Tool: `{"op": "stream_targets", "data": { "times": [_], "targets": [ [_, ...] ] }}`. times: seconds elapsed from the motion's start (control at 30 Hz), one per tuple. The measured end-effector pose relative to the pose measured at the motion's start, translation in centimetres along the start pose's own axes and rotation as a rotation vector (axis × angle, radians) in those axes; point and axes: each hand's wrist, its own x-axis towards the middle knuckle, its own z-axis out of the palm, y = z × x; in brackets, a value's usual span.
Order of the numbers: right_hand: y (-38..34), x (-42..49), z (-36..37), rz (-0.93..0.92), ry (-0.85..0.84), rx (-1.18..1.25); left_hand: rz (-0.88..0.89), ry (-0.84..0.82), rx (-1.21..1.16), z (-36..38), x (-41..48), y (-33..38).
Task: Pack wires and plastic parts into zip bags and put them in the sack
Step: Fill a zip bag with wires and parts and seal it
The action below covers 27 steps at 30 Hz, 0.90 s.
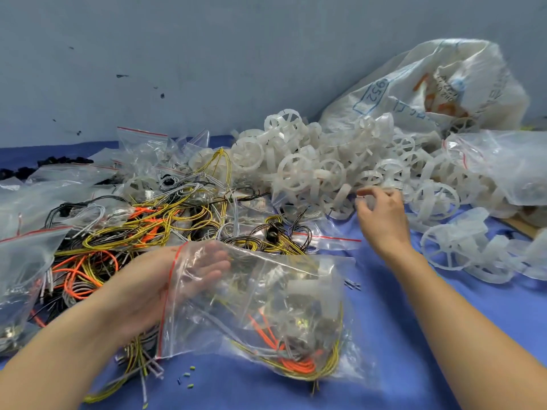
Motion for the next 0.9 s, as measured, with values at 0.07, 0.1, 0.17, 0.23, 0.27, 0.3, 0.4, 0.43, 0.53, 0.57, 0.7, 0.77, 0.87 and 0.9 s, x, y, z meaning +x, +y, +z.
{"op": "stream_targets", "data": {
  "times": [0.07,0.1,0.17,0.23,0.27,0.3,0.4,0.43,0.53,0.57,0.7,0.77,0.87,0.9],
  "targets": [
    [1.4,0.6,0.6,0.004,-0.046,-0.060,0.062,0.009,-0.024,-0.4,-1.0,0.4],
    [1.8,0.8,0.9,-0.010,-0.058,-0.099,0.076,0.046,-0.021,-0.6,-1.3,0.7],
    [2.0,1.0,1.4,-0.033,-0.026,-0.155,0.102,0.094,-0.012,-0.1,-1.6,1.0],
    [2.2,1.3,1.7,-0.040,0.032,-0.180,0.101,0.099,0.009,0.1,-1.6,1.0],
    [2.3,1.5,1.8,-0.031,0.041,-0.199,0.102,0.107,0.016,0.1,-1.7,1.1],
    [2.4,1.7,1.8,-0.017,0.034,-0.223,0.105,0.119,0.012,0.1,-1.8,1.2],
    [2.3,1.8,1.9,-0.025,-0.013,-0.306,0.140,0.174,-0.024,0.2,-1.8,1.4],
    [2.1,1.6,1.9,-0.040,-0.021,-0.321,0.152,0.196,-0.033,0.1,-1.8,1.4],
    [0.8,1.3,1.5,-0.059,-0.009,-0.309,0.210,0.248,-0.053,-0.3,-2.1,1.6],
    [0.1,1.1,1.1,-0.054,0.005,-0.286,0.239,0.269,-0.066,-0.5,-2.4,1.8],
    [-4.3,0.2,-1.7,-0.039,0.055,-0.024,0.372,0.331,-0.062,-0.9,-3.8,3.1],
    [-7.1,-1.2,-3.2,-0.079,0.021,0.212,0.448,0.333,-0.032,-0.8,-4.7,3.5],
    [-11.6,-5.6,-5.0,-0.143,-0.180,0.668,0.535,0.266,0.003,0.1,-6.1,3.6],
    [-12.9,-7.3,-5.3,-0.162,-0.296,0.769,0.555,0.227,0.006,0.4,-6.5,3.4]
  ]
}}
